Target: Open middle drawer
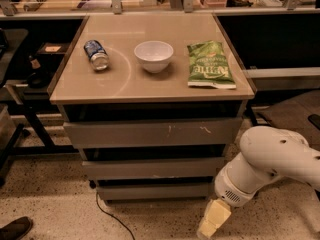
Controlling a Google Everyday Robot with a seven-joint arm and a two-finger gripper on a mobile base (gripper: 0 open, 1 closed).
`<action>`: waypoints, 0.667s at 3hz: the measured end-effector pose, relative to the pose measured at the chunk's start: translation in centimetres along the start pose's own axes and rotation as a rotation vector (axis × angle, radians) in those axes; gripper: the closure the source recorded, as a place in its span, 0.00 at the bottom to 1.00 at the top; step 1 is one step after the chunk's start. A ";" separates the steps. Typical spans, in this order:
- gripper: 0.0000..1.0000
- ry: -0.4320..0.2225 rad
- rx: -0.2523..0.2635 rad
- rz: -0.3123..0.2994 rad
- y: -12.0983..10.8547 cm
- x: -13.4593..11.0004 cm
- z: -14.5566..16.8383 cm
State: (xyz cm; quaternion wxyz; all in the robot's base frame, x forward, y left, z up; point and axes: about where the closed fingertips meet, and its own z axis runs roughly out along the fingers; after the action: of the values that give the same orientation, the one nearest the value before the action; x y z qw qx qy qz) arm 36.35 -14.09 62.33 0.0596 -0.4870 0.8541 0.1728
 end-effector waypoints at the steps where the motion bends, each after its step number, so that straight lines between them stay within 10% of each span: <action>1: 0.00 -0.076 0.006 -0.021 -1.4 -2.0 1.2; 2: 0.00 -0.173 0.026 -0.043 -4.2 -4.8 3.1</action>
Offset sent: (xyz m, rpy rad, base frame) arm 0.1059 0.0493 -0.0463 0.2321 -0.2080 -0.0271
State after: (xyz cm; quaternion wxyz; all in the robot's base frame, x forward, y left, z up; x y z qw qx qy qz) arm 42.16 -11.04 59.70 0.1432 -0.4874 0.8373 0.2020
